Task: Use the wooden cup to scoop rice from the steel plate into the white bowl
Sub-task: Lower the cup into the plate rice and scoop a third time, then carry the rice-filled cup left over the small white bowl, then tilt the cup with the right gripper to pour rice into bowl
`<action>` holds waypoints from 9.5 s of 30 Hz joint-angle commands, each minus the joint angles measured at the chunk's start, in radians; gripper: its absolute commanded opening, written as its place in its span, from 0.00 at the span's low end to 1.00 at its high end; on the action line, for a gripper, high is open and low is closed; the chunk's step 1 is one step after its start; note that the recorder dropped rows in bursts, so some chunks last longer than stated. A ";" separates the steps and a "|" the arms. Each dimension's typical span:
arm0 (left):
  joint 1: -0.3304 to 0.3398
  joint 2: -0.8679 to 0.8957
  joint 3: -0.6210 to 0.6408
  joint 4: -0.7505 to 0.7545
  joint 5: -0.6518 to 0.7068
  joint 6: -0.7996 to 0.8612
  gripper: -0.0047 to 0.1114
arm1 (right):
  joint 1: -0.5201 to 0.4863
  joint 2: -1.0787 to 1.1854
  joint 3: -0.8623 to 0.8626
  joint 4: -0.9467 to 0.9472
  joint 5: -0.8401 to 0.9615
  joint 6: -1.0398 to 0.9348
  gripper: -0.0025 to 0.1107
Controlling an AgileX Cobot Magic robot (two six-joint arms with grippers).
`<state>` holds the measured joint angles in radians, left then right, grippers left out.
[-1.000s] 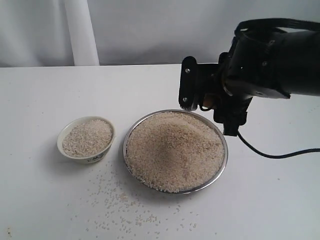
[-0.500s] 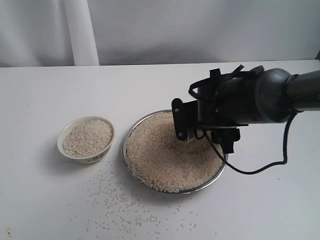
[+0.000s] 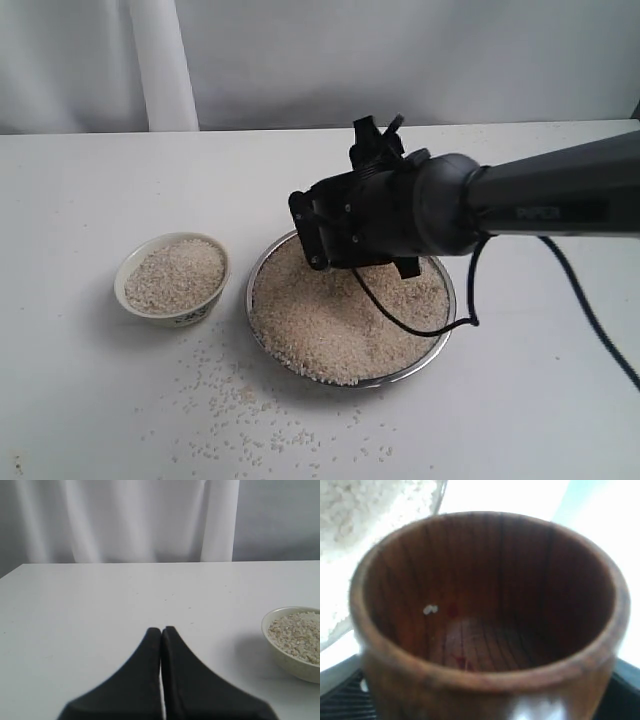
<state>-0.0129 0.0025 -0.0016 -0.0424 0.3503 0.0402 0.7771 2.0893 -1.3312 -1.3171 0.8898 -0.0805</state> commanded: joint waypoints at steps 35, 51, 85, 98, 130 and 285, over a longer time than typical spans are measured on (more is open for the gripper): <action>-0.003 -0.003 0.002 0.000 -0.006 -0.004 0.04 | 0.042 0.151 -0.079 -0.048 0.038 -0.095 0.02; -0.003 -0.003 0.002 0.000 -0.006 -0.004 0.04 | 0.040 0.151 -0.079 -0.033 0.057 -0.051 0.02; -0.003 -0.003 0.002 0.000 -0.006 -0.004 0.04 | 0.020 0.151 -0.079 0.289 -0.077 -0.192 0.02; -0.003 -0.003 0.002 0.000 -0.006 -0.004 0.04 | 0.022 0.151 -0.079 0.452 -0.120 -0.290 0.02; -0.003 -0.003 0.002 0.000 -0.006 -0.004 0.04 | 0.022 0.149 -0.079 0.699 -0.235 -0.382 0.02; -0.003 -0.003 0.002 0.000 -0.006 -0.004 0.04 | 0.301 0.294 -0.629 0.136 0.174 -0.562 0.02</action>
<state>-0.0129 0.0025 -0.0016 -0.0424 0.3503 0.0402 1.0759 2.3930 -1.9561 -1.1534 1.0952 -0.6360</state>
